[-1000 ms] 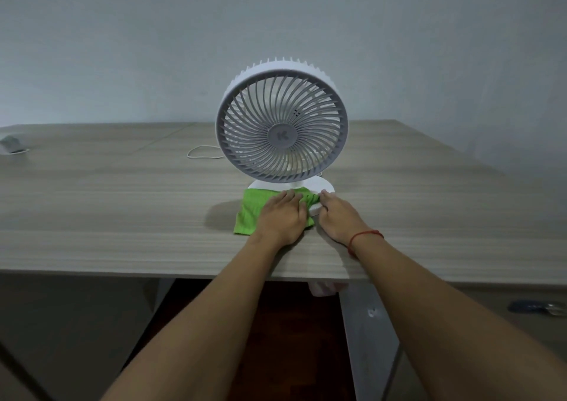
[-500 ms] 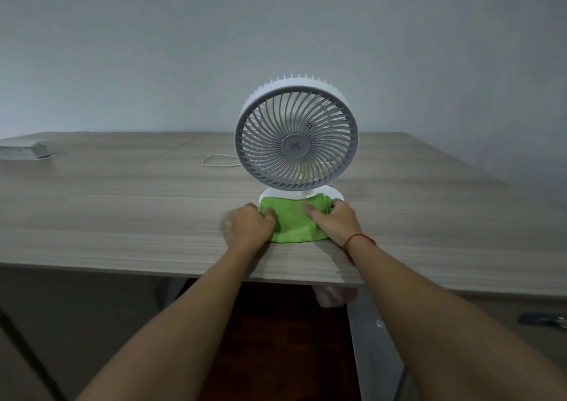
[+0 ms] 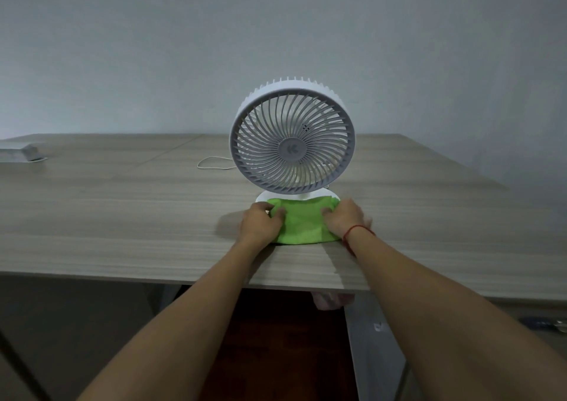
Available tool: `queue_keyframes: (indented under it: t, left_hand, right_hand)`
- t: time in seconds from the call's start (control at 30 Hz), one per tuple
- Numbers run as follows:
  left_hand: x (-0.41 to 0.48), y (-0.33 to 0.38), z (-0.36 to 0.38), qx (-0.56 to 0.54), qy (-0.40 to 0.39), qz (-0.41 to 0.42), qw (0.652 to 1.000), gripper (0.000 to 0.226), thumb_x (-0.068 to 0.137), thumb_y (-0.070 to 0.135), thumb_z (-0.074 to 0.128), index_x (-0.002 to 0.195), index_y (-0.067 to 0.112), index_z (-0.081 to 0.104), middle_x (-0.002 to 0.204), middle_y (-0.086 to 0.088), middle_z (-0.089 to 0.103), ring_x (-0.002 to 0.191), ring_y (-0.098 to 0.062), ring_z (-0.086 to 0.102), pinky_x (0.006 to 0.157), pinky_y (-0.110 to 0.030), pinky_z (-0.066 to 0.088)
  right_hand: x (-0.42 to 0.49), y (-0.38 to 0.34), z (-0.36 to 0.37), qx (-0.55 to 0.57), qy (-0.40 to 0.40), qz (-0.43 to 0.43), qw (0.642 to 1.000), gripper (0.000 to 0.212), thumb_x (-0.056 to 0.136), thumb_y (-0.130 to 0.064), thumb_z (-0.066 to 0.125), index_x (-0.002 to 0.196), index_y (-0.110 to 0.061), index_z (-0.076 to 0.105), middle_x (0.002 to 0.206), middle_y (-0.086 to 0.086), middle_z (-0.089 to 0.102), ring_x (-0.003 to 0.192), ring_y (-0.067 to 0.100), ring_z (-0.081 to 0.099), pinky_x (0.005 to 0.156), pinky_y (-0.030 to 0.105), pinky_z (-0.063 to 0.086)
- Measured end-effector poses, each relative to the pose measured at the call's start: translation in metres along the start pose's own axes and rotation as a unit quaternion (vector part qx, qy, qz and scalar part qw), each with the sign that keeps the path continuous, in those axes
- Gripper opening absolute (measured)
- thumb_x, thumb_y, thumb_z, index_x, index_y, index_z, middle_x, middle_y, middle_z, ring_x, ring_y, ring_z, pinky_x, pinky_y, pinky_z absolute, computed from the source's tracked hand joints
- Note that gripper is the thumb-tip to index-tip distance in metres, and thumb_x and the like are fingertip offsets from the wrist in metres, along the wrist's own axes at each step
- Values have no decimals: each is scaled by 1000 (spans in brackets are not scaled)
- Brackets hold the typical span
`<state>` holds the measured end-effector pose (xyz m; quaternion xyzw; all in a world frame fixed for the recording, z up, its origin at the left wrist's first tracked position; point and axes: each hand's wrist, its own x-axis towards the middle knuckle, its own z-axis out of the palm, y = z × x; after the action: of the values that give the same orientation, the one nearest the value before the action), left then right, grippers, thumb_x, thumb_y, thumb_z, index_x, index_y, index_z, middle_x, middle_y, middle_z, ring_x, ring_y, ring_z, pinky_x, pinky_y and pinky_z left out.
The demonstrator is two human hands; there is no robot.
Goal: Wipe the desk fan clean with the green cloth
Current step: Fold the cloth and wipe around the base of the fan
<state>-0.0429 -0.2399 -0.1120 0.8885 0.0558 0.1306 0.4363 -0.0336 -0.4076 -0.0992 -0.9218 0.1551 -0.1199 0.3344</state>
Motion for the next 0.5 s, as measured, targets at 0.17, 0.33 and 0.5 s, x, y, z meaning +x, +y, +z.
queue_keyframes:
  t: [0.17,0.33,0.5]
  left_hand:
    - [10,-20,-13,102,89,33,990,36,93,36,47,108,14,72,110,-15,72,106,-36,63,88,-40,49]
    - [15,-23,-8,164,14,73,984,39,100,35,34,113,11,62,117,-16,67,114,-36,59,99,-43,41]
    - [13,-21,-10,164,-23,60,984,43,102,33,29,133,17,54,136,-15,58,127,-35,52,115,-48,27]
  right_hand:
    - [-13,-2,9,-76,97,-36,992,50,84,-34,54,125,-5,52,138,15,49,135,33,38,117,51,20]
    - [-24,-8,26,-145,57,-189,970,59,95,-40,33,136,0,44,150,14,39,145,27,24,121,50,2]
    - [-28,-16,33,-167,-15,-317,933,64,96,-52,25,138,-9,44,150,6,41,144,21,27,121,46,6]
